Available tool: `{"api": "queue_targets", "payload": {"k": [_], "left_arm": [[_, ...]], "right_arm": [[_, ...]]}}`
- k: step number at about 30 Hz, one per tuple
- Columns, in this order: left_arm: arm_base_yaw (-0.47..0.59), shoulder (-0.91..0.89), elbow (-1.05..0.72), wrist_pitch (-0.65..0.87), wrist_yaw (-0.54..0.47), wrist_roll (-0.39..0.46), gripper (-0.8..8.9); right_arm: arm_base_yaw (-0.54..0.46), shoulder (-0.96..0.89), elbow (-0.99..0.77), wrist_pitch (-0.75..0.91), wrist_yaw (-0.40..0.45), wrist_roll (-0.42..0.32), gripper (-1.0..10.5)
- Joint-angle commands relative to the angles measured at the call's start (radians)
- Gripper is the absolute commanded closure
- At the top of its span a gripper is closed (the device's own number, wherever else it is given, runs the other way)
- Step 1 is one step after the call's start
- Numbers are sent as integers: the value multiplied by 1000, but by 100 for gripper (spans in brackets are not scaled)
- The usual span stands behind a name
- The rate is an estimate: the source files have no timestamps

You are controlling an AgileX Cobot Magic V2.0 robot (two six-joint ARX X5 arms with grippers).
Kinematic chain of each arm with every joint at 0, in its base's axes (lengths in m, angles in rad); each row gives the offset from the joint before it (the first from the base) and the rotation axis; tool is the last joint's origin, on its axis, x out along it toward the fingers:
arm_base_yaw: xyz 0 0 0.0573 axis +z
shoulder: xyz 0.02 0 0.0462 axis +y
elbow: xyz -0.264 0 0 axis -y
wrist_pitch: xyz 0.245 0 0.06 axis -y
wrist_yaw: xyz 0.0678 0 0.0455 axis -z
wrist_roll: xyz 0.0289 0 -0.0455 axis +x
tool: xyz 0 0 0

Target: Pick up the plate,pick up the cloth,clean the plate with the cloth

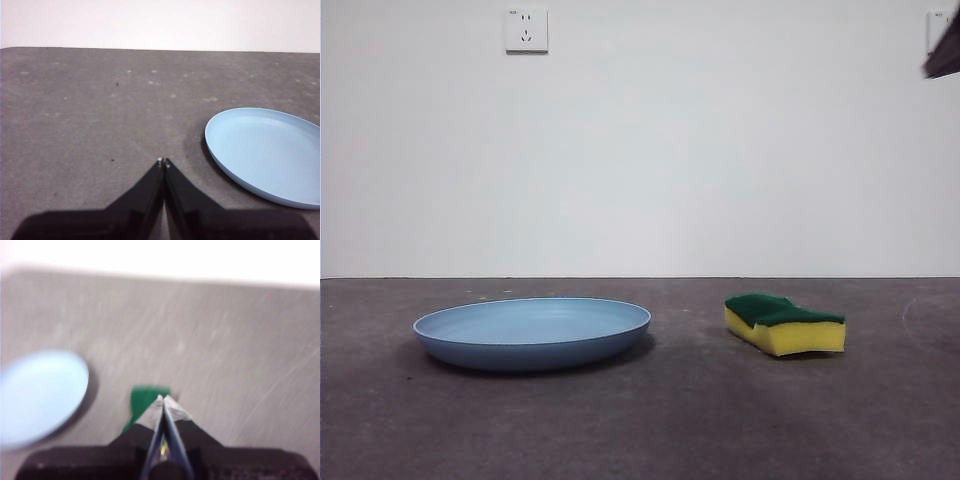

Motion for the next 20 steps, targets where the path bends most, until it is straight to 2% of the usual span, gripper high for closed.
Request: {"api": "queue_targets", "payload": {"k": [1, 4, 6, 13, 20], "left_arm": [[3, -2, -13, 2, -2, -6, 816], [3, -2, -13, 2, -2, -6, 816], [3, -2, -13, 2, -2, -6, 816], [3, -2, -13, 2, -2, -6, 816], [3, -2, -13, 2, -2, -6, 816]], "right_arm": [[-114, -122, -108, 88, -41, -11, 946], [-204, -293, -232, 92, -113, -9, 946], [-220, -352, -279, 92, -114, -10, 946], [-227, -531, -442, 93, -113, -4, 946], [-227, -601, -517, 95, -113, 8, 946]]}}
